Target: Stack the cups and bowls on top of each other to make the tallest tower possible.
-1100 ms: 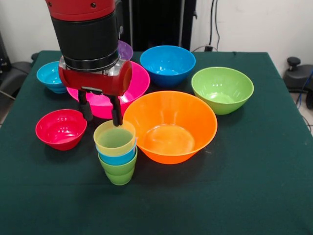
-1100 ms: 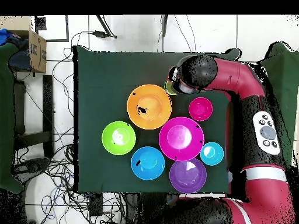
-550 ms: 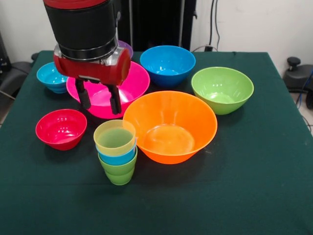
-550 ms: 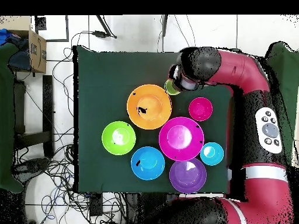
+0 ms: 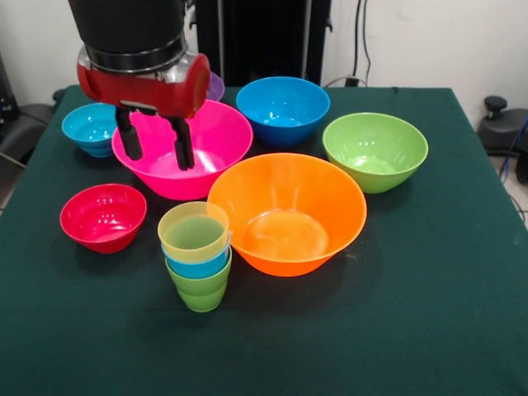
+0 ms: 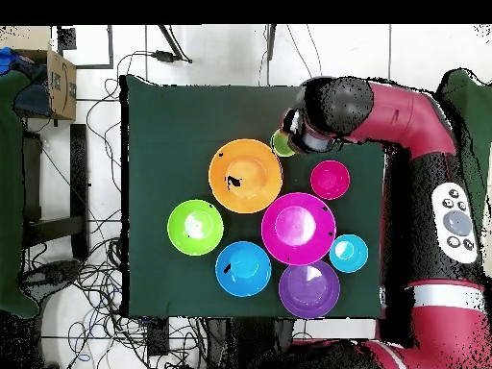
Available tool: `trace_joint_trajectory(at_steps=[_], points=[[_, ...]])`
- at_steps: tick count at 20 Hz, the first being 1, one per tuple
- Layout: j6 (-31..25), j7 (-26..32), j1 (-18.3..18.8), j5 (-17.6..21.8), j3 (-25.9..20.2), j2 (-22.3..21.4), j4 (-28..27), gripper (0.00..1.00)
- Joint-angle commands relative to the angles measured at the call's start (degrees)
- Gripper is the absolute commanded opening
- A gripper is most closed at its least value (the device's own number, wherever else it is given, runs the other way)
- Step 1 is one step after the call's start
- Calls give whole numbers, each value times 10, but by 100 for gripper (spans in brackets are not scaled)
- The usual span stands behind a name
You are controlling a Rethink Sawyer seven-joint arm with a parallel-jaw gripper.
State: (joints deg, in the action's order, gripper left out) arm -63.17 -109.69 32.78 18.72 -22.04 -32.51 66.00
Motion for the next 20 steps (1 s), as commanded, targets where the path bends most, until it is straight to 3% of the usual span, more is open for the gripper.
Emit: trace_joint_trajectory(at_steps=[1, 7, 20], points=[[27, 132, 40, 19, -16, -40, 131, 100], [81, 150, 70, 42, -31, -35, 163, 100], [106, 190, 115, 85, -51, -55, 238, 100]])
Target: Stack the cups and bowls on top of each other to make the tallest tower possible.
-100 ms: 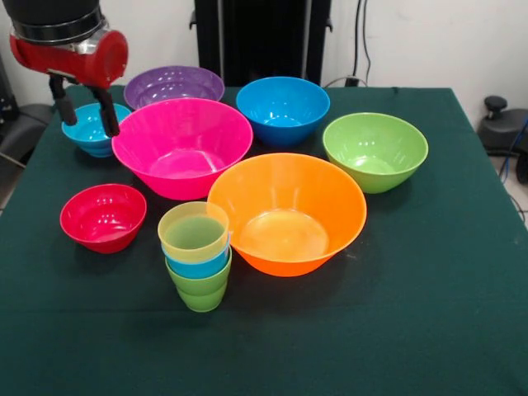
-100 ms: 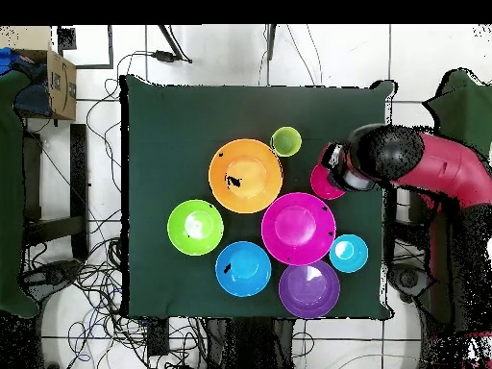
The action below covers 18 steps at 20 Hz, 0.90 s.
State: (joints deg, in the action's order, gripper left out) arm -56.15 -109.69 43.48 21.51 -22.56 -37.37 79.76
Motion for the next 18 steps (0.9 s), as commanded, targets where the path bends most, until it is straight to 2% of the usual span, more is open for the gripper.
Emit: trace_joint_trajectory(at_steps=[1, 6, 10, 14, 18], points=[[44, 190, 14, 62, -47, -10, 113, 100], [85, 176, 41, 82, -53, -28, 175, 100], [84, 160, 49, 102, -50, -27, 185, 100], [126, 156, 74, 132, -51, -4, 194, 100], [128, 161, 94, 151, -57, -7, 201, 100]])
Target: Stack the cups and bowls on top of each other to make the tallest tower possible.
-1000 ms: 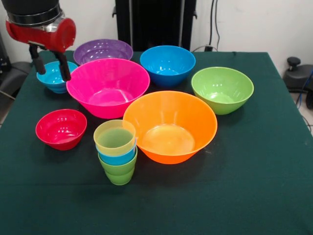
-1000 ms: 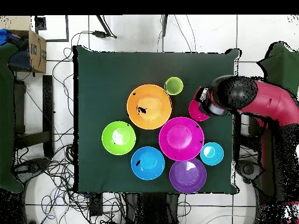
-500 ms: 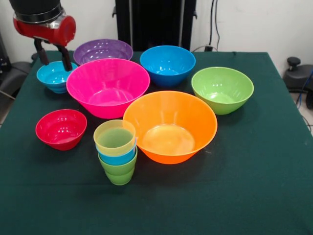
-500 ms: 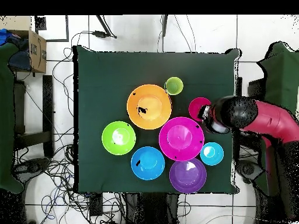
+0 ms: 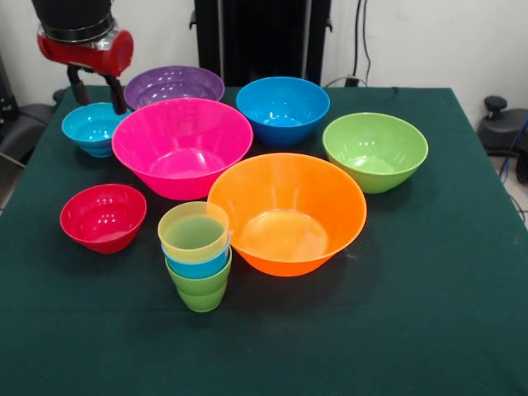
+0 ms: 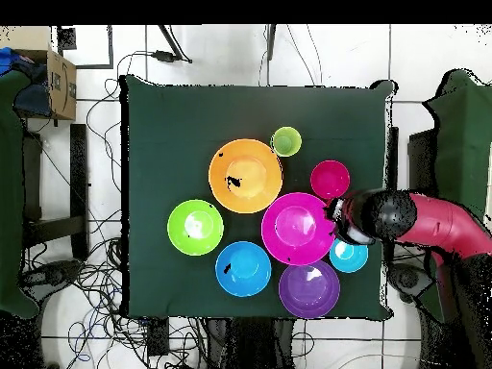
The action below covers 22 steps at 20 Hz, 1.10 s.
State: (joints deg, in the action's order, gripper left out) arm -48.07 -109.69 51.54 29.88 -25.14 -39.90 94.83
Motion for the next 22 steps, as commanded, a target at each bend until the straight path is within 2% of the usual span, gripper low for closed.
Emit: trace_joint_trajectory(at_steps=[1, 6, 14, 22], points=[[51, 166, 24, 74, -32, 18, 54, 100], [61, 182, 57, 104, -44, 39, 48, 100], [64, 182, 89, 137, -60, 56, 46, 100], [93, 168, 118, 169, -74, 106, 50, 100]])
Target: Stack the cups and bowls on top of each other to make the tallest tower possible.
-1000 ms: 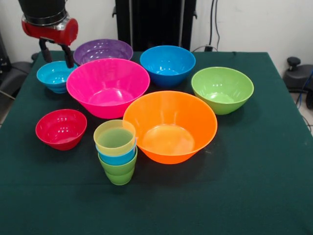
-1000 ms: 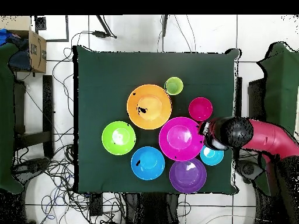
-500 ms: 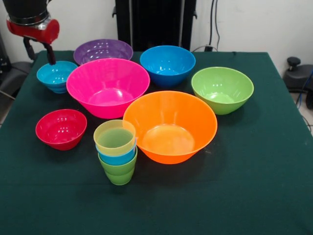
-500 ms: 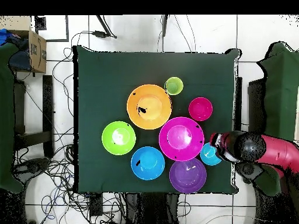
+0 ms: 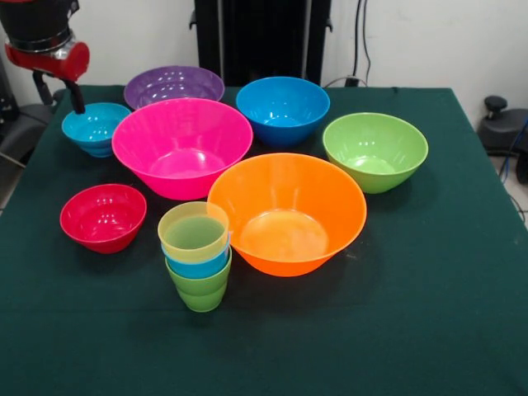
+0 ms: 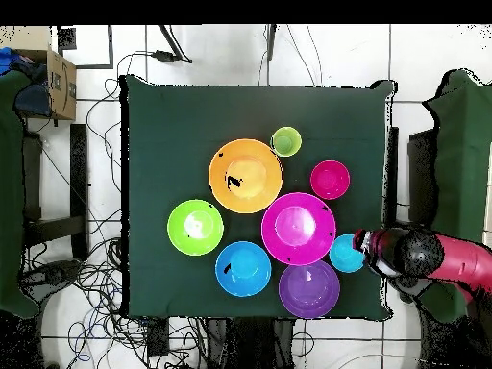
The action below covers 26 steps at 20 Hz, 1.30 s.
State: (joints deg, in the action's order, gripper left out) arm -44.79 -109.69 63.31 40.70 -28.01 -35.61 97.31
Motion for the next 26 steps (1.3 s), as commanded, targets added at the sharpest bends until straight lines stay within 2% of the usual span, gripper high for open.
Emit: trace_joint_trajectory(at_steps=[1, 17, 26], points=[[63, 166, 2, 63, -47, 66, 25, 100], [79, 146, 3, 110, -40, 98, 8, 100], [67, 161, 12, 113, -48, 97, 1, 100]])
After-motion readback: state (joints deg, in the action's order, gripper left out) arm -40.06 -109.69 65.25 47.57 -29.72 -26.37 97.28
